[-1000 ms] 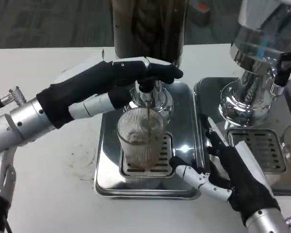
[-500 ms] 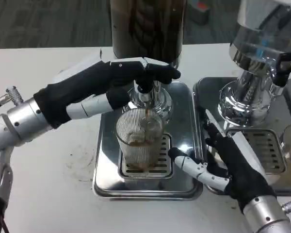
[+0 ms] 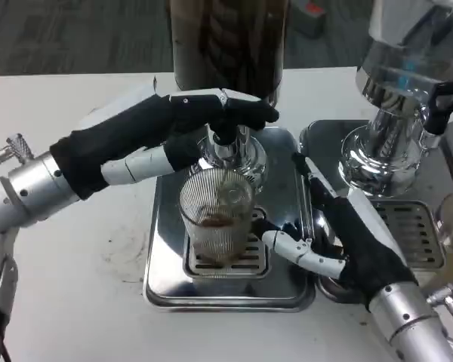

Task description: Grasp the cup under the faucet to collect the drink, then remove the cup.

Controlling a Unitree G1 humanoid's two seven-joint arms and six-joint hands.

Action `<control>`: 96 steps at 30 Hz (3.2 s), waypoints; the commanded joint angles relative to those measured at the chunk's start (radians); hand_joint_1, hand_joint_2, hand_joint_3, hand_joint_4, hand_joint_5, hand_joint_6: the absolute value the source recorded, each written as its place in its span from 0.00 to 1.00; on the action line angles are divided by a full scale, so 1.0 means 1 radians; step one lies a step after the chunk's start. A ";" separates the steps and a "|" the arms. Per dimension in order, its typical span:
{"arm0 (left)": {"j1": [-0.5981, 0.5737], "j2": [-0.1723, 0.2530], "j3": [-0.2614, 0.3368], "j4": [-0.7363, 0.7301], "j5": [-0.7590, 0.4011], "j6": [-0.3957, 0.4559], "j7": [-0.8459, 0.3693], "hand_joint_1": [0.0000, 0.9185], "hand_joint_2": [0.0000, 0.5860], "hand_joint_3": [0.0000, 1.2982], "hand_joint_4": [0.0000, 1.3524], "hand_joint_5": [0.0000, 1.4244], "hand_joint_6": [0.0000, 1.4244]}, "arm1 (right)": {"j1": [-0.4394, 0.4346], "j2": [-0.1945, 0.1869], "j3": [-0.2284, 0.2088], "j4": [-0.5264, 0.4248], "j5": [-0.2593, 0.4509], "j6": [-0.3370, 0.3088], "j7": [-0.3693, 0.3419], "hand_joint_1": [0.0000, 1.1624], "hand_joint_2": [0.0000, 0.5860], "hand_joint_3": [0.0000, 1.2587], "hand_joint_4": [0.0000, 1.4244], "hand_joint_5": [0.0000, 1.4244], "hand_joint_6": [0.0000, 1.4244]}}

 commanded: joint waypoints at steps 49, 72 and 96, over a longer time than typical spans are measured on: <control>0.069 0.070 -0.074 -0.048 0.077 -0.109 0.044 0.00 0.14 0.24 0.18 0.17 0.12 | -0.068 -0.007 0.023 0.070 0.011 -0.072 0.049 0.47 0.38 0.00 0.00 0.00 0.03; 0.077 0.095 -0.095 -0.052 0.078 -0.110 0.075 0.00 0.15 0.24 0.18 0.17 0.12 | -0.116 -0.007 0.046 0.137 0.003 -0.111 0.054 0.48 0.39 0.00 0.00 0.00 0.03; 0.082 0.101 -0.098 -0.052 0.078 -0.111 0.087 0.00 0.15 0.25 0.18 0.17 0.12 | -0.123 0.001 0.049 0.152 0.023 -0.129 0.062 0.47 0.38 0.00 0.00 0.00 0.05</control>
